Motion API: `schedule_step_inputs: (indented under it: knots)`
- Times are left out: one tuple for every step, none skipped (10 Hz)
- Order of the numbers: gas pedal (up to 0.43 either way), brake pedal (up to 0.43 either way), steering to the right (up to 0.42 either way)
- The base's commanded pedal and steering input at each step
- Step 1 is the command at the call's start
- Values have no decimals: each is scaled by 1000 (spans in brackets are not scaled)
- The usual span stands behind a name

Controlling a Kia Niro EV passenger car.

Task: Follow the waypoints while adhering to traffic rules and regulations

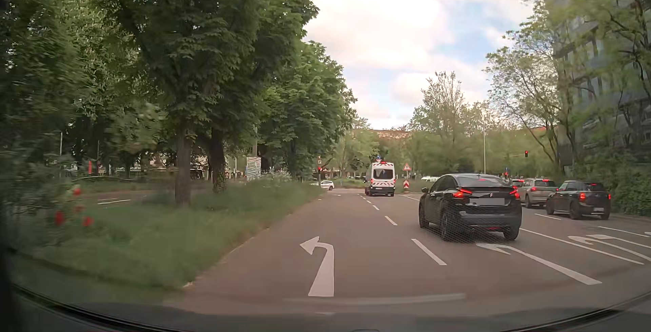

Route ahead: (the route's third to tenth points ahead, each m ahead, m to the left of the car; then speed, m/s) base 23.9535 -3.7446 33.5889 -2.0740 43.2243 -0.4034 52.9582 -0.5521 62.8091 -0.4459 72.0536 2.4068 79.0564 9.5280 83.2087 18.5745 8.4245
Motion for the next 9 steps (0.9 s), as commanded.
schedule_step_inputs:
  knots:
    - [0,0,4]
    - [0,0,4]
    - [0,0,1]
    - [0,0,0]
    - [0,0,0]
    - [0,0,0]
    - [0,0,0]
    - [0,0,-2]
    - [0,0,-4]
